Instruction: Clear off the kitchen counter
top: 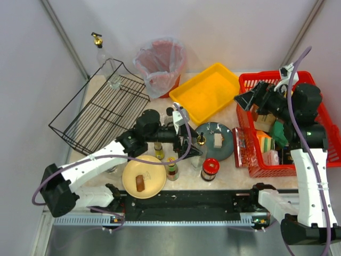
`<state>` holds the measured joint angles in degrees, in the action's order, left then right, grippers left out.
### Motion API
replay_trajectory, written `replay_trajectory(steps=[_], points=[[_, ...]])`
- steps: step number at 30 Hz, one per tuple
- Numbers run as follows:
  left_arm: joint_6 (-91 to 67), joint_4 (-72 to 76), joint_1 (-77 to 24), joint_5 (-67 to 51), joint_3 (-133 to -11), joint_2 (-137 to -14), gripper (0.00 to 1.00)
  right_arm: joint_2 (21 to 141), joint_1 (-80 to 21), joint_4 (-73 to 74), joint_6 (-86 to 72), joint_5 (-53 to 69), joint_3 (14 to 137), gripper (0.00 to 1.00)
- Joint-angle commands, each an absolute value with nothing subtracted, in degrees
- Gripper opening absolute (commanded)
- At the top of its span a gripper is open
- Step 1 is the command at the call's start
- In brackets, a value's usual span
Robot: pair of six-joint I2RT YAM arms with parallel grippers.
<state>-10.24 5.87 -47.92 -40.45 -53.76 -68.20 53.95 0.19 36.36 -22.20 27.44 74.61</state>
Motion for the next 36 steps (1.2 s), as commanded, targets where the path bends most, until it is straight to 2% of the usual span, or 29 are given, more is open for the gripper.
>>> replay_trajectory(steps=[1,22,26,32,36], points=[[-8.79,13.53,-51.24,-34.99,-53.88,-71.01,0.93,53.09,0.62,34.1,-22.67,28.56,74.79,0.98],[-13.53,29.44,-53.44,-26.99,-47.72,-76.29,0.76,52.12,0.62,36.91,-21.09,30.84,76.37,0.98],[-13.45,29.88,-53.53,-25.75,-47.99,-76.2,0.62,52.56,0.62,36.91,-21.27,31.55,77.78,0.98],[-11.34,25.68,-53.61,-23.12,-50.35,-76.46,0.28,52.38,0.61,36.91,-21.1,31.73,78.49,0.99],[-10.11,20.4,-53.61,-22.33,-53.61,-76.47,0.11,52.38,0.62,36.91,-20.83,31.82,77.96,0.99]])
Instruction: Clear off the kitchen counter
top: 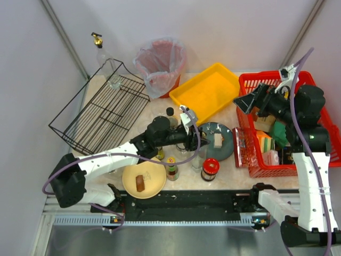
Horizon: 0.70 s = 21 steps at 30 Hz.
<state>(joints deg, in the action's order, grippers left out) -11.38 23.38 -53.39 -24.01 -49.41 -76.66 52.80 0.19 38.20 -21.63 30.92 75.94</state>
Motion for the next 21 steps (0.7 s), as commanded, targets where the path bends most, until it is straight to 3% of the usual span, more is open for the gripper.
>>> replay_trajectory(steps=[1,3,21], points=[[-9.93,19.78,-53.61,-22.24,-54.05,-76.03,0.08,52.47,0.62,36.91,-20.83,31.73,77.87,0.99],[-9.93,18.46,-53.61,-21.19,-55.19,-75.24,0.0,52.65,0.62,36.91,-20.92,31.47,77.61,0.99],[-9.85,-10.27,-53.61,-10.3,-79.18,-64.87,0.0,52.03,0.62,36.83,-21.88,32.43,78.66,0.99]])
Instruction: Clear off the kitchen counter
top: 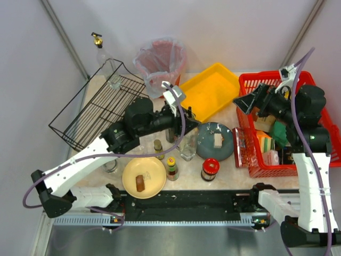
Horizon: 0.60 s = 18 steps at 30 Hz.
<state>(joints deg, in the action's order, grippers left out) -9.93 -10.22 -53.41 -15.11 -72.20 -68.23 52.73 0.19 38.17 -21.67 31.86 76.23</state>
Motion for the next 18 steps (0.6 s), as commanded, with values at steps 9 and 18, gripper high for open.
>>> replay_trajectory(steps=[9,18], points=[[-7.64,-20.21,-53.53,9.2,-91.14,-63.55,0.0,51.77,0.62,36.39,-21.71,31.64,76.82,0.99],[-7.56,-23.73,-52.21,42.94,-96.85,-64.69,0.0,51.77,0.62,35.33,-22.59,31.47,74.8,0.98]])
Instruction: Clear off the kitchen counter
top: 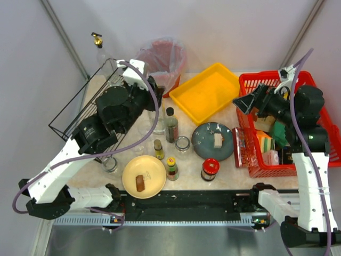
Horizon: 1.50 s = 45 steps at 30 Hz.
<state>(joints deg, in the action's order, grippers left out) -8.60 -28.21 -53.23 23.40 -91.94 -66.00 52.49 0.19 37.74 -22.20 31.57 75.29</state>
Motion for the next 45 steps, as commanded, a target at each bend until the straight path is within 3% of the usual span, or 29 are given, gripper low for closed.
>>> replay_trajectory(steps=[1,7,12,17,22,31,45], points=[[-6.6,-22.51,-51.77,46.81,-96.77,-64.69,0.0,51.59,0.62,35.25,-22.67,31.38,74.71,0.98],[8.33,-6.79,-47.12,61.34,-94.66,-65.21,0.0,52.03,0.62,34.54,-23.29,31.2,73.92,0.98],[8.35,-5.19,-37.2,60.3,-98.78,-66.97,0.0,52.12,0.62,34.37,-23.29,30.76,73.48,0.98],[19.16,11.15,-31.39,62.14,-96.67,-68.72,0.0,52.21,0.62,33.93,-23.38,30.94,73.04,0.98],[15.39,10.82,-23.48,60.47,-100.28,-72.15,0.0,52.91,0.62,33.49,-23.73,31.29,72.77,0.98],[-7.28,-1.5,-7.75,49.58,-105.21,-78.13,0.0,54.4,0.62,32.87,-23.47,30.85,73.74,0.98],[-11.78,1.49,-1.67,43.94,-102.92,-84.11,0.0,56.77,0.62,31.38,-23.38,29.36,74.18,0.98]])
